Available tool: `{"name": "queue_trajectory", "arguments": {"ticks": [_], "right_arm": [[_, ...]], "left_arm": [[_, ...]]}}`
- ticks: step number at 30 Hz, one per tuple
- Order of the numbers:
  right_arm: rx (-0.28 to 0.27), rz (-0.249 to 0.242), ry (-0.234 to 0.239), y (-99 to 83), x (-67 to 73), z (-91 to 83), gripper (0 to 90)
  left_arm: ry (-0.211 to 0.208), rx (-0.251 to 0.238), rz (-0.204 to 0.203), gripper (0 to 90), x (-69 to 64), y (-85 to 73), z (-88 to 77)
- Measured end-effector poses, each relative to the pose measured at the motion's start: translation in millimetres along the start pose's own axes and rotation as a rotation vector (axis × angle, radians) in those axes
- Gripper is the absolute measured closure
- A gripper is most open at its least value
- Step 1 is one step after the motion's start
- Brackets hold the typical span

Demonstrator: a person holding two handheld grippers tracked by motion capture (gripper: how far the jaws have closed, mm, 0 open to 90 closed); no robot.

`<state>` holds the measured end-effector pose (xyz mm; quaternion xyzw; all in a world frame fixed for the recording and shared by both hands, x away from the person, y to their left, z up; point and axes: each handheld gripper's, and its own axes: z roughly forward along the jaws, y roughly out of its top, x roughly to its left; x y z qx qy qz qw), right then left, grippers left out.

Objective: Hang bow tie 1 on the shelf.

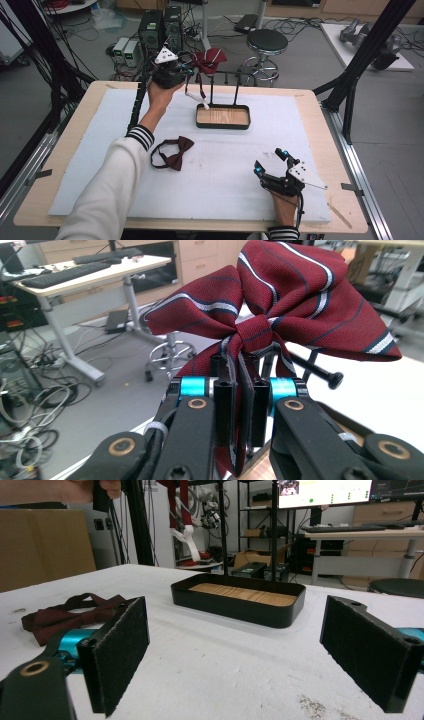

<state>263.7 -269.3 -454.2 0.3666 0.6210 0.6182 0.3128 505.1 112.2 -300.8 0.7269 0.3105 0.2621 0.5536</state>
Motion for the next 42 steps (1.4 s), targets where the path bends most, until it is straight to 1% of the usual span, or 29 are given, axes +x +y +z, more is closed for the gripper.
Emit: {"name": "queue_trajectory", "arguments": {"ticks": [3, 7, 8, 10, 12, 17, 20, 22, 24, 27, 31, 35, 37, 38, 39, 41, 42], "right_arm": [[0.0, 0.004, 0.0, 0.0, 0.1, 0.0, 11.5], [-0.001, 0.002, 0.001, 0.0, 0.0, 0.1, 11.5], [-0.001, 0.003, 0.001, 0.0, 0.0, 0.0, 11.5], [-0.001, 0.003, 0.001, 0.0, -0.1, 0.0, 11.5], [-0.001, 0.003, 0.0, 0.0, -0.1, 0.0, 11.5], [-0.001, -0.002, 0.001, -0.1, -0.1, 0.1, 11.5], [0.0, -0.004, 0.0, 0.0, -0.1, 0.1, 11.5], [-0.001, -0.002, 0.001, -0.1, -0.1, 0.1, 11.5], [-0.001, -0.002, 0.001, -0.1, -0.1, 0.1, 11.5], [-0.001, 0.003, 0.001, 0.0, 0.0, 0.1, 11.5], [-0.001, 0.0, 0.001, -0.1, -0.1, 0.1, 11.5], [-0.001, -0.003, 0.002, -0.1, -0.2, 0.1, 11.5], [0.0, -0.002, 0.002, -0.1, -0.1, 0.1, 11.5], [-0.001, -0.002, 0.001, -0.1, -0.1, 0.1, 11.5], [0.0, -0.001, 0.002, -0.1, -0.1, 0.1, 11.5], [0.0, -0.001, 0.001, 0.0, -0.1, 0.1, 11.5], [0.0, -0.001, 0.001, 0.0, -0.1, 0.1, 11.5]], "left_arm": [[0.011, 0.021, 0.007, 85.7, 0.3, -2.2, 1.5], [0.021, 0.026, 0.003, 85.7, 0.9, -2.7, 1.4], [0.028, 0.031, 0.012, 85.7, 1.6, -2.4, 1.0], [0.033, 0.035, 0.016, 85.7, 2.9, -2.6, 0.3], [0.035, 0.042, 0.007, 85.7, 5.5, -3.5, -0.6], [0.061, 0.054, 0.011, 85.7, 7.7, -5.1, -4.5], [0.075, 0.059, 0.007, 85.7, 9.2, -7.8, -6.5], [0.077, 0.072, 0.003, 85.7, 10.4, -10.4, -6.4], [0.085, 0.077, -0.006, 85.7, 11.2, -13.1, -6.0], [0.093, 0.093, -0.016, 85.7, 12.1, -16.3, -5.2], [0.104, 0.126, -0.008, 85.6, 10.6, -21.4, -5.6], [0.111, 0.14, -0.017, 85.6, 11.3, -24.6, -7.0], [0.115, 0.17, -0.01, 85.6, 10.9, -26.3, -7.3], [0.119, 0.182, 0.0, 85.7, 10.3, -26.5, -7.0], [0.119, 0.182, 0.0, 85.6, 10.3, -26.5, -7.0], [0.121, 0.201, 0.009, 85.7, 9.2, -27.0, -6.4], [0.119, 0.224, 0.017, 85.7, 8.4, -27.6, -5.8]]}}
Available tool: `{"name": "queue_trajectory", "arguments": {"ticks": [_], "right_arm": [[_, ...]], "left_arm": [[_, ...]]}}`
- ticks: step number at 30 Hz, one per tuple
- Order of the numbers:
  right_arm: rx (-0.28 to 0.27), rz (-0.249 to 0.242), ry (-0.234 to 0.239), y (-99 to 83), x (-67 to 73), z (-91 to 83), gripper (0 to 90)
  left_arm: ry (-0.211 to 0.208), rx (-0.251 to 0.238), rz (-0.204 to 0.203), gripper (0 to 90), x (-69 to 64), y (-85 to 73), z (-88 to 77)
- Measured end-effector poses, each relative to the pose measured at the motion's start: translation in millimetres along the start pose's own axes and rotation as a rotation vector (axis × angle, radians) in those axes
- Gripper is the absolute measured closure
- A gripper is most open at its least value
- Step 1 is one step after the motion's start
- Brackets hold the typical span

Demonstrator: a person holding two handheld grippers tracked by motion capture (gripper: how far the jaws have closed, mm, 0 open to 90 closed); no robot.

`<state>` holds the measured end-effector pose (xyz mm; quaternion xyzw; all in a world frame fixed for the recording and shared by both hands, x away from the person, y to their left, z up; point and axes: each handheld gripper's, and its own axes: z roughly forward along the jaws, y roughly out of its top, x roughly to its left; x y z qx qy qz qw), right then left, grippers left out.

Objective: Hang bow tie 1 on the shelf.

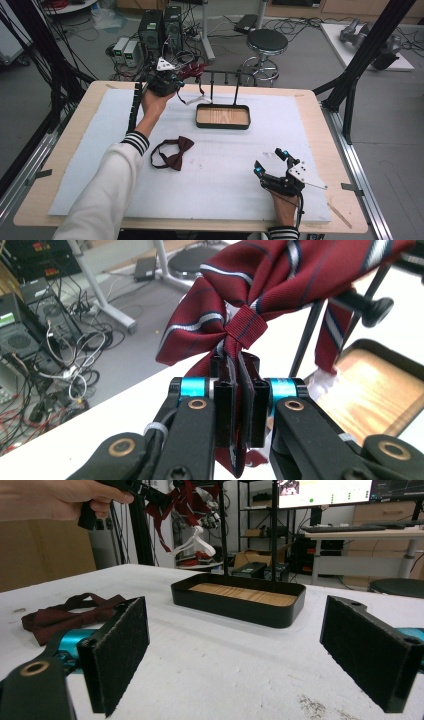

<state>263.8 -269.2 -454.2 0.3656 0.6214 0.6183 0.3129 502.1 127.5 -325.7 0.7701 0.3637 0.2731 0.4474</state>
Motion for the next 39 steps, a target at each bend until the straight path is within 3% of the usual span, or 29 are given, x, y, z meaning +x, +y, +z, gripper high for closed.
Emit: {"name": "queue_trajectory", "arguments": {"ticks": [4, 9, 13, 22, 33, 35, 38, 39], "right_arm": [[0.001, -0.001, -0.001, 0.0, 0.0, 0.0, 11.5], [0.001, 0.001, -0.003, 0.0, 0.2, 0.2, 11.5], [0.002, -0.001, -0.003, 0.1, 0.1, 0.2, 11.5], [0.002, 0.0, -0.003, 0.1, 0.0, 0.2, 11.5], [0.005, 0.001, -0.005, 0.1, 0.3, 0.2, 11.5], [0.006, 0.002, -0.005, 0.2, 0.4, 0.3, 11.5], [0.006, 0.001, -0.005, 0.2, 0.4, 0.3, 11.5], [0.006, 0.001, -0.005, 0.2, 0.4, 0.3, 11.5]], "left_arm": [[-0.029, 0.036, 0.012, 85.7, -2.1, -1.3, 1.6], [-0.059, 0.043, 0.021, 85.6, -2.1, -1.5, 0.8], [-0.108, 0.046, 0.032, 85.6, -4.8, -1.6, 0.9], [-0.16, 0.07, 0.045, 85.5, -10.4, -2.5, 1.5], [-0.23, 0.051, 0.041, 83.1, -9.9, -7.2, -1.6], [-0.239, 0.042, 0.032, 77.5, -9.1, -8.5, -1.9], [-0.248, 0.042, 0.017, 61.6, -7.5, -10.0, -2.1], [-0.252, 0.035, 0.011, 61.6, -6.7, -10.5, -2.6]]}}
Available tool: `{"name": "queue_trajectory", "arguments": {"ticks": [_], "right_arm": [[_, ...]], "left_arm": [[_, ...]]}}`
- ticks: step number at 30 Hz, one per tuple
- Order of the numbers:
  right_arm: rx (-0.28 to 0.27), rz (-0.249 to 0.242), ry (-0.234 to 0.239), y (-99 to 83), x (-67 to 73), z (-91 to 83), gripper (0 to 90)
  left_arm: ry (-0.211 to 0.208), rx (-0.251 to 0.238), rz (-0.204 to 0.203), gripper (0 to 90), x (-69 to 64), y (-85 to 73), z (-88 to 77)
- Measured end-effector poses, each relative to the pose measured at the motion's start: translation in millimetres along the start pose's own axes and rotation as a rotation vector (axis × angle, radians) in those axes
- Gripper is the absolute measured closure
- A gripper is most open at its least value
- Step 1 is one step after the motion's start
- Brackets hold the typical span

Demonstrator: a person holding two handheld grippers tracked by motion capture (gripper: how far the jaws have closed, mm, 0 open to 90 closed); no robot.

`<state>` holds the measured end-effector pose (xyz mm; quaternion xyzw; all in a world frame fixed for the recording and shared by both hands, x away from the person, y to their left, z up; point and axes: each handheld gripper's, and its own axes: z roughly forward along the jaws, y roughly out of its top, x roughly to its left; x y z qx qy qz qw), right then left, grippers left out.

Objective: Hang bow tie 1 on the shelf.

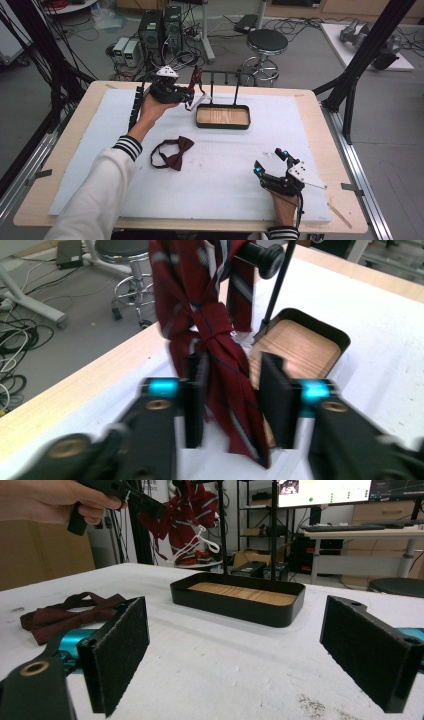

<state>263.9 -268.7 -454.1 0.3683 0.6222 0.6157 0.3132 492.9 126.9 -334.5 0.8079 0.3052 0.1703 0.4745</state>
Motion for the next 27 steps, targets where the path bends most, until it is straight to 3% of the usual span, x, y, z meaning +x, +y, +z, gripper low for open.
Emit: {"name": "queue_trajectory", "arguments": {"ticks": [1, 4, 11, 20, 27], "right_arm": [[0.001, 0.002, 0.0, 0.0, 0.1, -0.1, 11.5], [0.0, 0.0, 0.001, 0.0, -0.1, 0.0, 11.5], [0.002, 0.002, 0.002, 0.0, 0.0, -0.1, 11.5], [0.002, 0.003, 0.003, 0.1, -0.6, -0.2, 11.5], [0.001, 0.009, 0.002, 0.1, -0.7, -0.1, 11.5]], "left_arm": [[-0.002, -0.013, -0.002, 59.0, 0.3, -0.4, -1.0], [0.014, -0.047, -0.02, 37.6, 1.4, -0.5, -3.9], [0.018, -0.139, -0.033, 17.6, 7.1, -2.1, -17.2], [-0.043, -0.247, -0.028, 17.6, 13.9, -11.7, -44.8], [-0.031, -0.323, -0.019, 17.5, 19.3, -18.0, -76.0]]}}
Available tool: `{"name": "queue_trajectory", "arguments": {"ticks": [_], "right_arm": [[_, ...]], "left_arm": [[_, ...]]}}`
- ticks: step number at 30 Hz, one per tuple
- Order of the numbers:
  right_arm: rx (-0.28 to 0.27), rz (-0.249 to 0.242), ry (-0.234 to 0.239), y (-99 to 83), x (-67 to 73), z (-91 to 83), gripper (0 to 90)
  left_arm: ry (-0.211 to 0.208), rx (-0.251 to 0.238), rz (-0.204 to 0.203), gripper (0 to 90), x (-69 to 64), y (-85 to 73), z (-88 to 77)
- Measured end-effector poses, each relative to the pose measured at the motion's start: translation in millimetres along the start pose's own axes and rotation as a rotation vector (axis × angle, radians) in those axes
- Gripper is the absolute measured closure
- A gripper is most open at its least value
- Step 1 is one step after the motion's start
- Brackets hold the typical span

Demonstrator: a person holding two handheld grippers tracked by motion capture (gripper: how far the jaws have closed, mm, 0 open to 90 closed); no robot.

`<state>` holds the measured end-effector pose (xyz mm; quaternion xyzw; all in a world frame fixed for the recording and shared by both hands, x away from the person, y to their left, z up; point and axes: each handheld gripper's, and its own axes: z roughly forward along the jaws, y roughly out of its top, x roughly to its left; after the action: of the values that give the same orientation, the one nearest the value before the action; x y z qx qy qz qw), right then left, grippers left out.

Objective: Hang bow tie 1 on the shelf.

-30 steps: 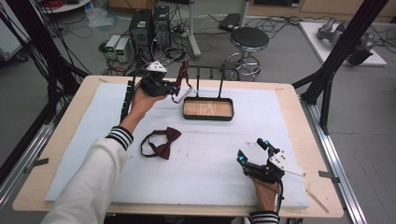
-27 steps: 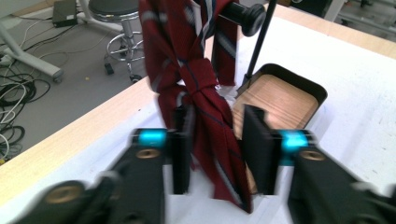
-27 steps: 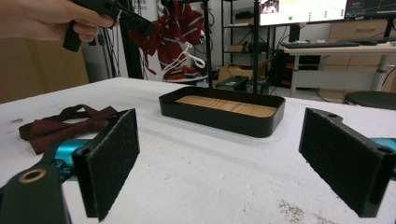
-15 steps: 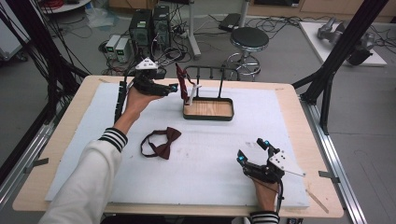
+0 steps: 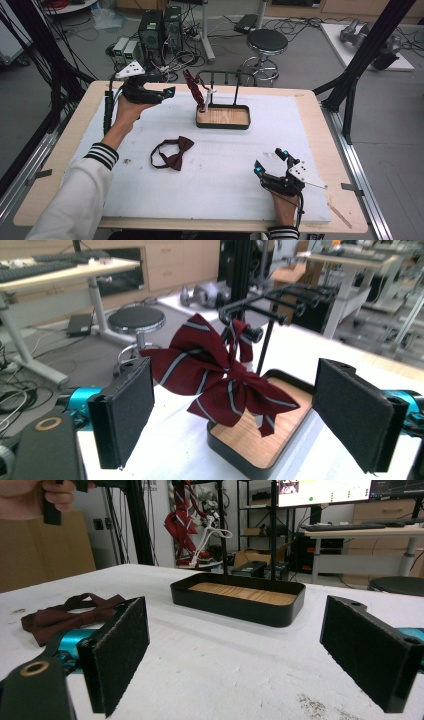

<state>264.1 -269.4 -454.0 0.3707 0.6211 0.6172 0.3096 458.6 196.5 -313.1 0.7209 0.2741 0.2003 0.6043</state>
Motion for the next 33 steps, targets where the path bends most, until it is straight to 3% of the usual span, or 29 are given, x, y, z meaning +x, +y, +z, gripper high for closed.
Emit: {"name": "queue_trajectory", "arguments": {"ticks": [6, 14, 28, 33], "right_arm": [[0.0, 0.001, 0.001, 0.0, -0.1, 0.0, 11.5], [0.004, -0.002, 0.005, 0.0, 0.1, 0.0, 11.5], [0.004, -0.006, 0.0, 0.0, 0.2, 0.1, 11.5], [0.003, -0.005, -0.002, 0.0, 0.3, 0.1, 11.5]], "left_arm": [[0.0, -0.04, 0.008, 17.0, 0.1, -5.2, -23.9], [-0.017, -0.064, 0.018, 17.0, -8.9, -27.8, -58.4], [0.038, -0.132, 0.041, 17.0, -26.2, -58.2, -114.5], [0.052, -0.149, 0.032, 17.0, -29.4, -66.0, -125.9]]}}
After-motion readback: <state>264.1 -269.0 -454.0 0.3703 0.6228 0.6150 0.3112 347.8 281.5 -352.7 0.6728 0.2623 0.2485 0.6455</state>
